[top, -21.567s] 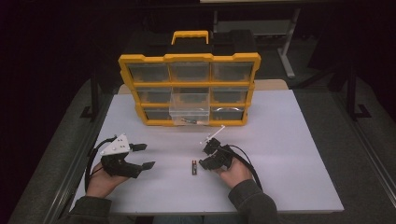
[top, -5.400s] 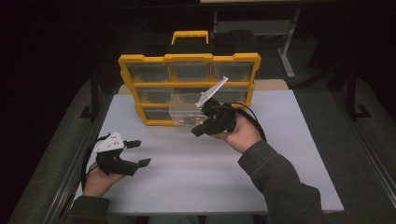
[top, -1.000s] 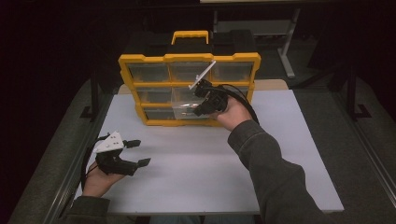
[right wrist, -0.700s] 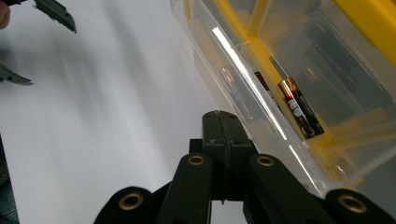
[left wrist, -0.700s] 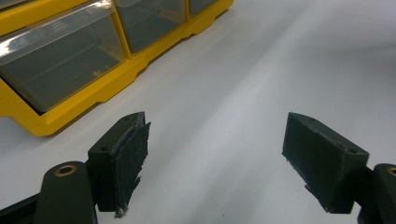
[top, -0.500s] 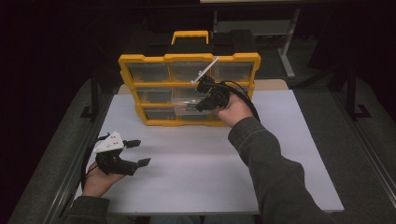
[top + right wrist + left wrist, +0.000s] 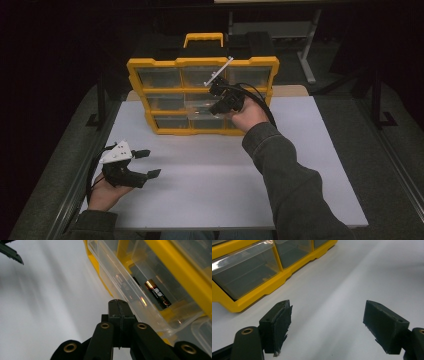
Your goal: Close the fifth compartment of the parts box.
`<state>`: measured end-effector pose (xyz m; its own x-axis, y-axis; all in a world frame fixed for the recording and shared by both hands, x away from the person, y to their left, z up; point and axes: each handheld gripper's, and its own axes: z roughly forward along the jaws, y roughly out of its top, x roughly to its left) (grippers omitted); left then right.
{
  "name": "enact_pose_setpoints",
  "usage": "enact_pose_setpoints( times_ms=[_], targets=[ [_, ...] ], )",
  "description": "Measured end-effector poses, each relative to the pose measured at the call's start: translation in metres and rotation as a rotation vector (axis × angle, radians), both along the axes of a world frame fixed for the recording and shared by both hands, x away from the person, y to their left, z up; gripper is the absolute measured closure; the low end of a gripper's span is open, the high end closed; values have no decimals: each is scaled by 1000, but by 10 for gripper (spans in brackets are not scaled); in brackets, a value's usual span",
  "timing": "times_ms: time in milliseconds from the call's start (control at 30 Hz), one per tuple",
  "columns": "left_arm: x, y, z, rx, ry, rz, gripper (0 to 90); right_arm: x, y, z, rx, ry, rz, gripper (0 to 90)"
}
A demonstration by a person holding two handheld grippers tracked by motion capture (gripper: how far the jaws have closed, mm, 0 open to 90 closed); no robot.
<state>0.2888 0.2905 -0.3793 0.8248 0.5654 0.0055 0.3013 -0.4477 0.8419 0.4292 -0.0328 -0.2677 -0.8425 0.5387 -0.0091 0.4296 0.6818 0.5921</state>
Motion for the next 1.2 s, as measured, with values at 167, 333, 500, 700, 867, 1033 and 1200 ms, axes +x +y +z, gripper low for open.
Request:
enact_pose_setpoints(
  times_ms=[167,333,500,700,867,1033,1200],
  targets=[
    [0,0,0,1,-1,1,220,3,1,1,7,-9,-11,894],
    [0,0,0,2,-1,0,221,6,0,0,9,-18,-25,894],
    [0,0,0,0,-1,1,220,10,0,-1,12,-39,-35,894],
    [0,0,0,1,-3,1,221,11,-1,-1,14,-46,-72,895],
    [0,0,0,5,-6,-1,221,12,-2,-1,17,-62,-89,895],
    [0,0,0,5,-4,1,221,14,-4,-1,19,-82,-115,895],
    [0,0,0,10,-1,5,222,15,-5,-2,13,-108,-130,895]
  ],
)
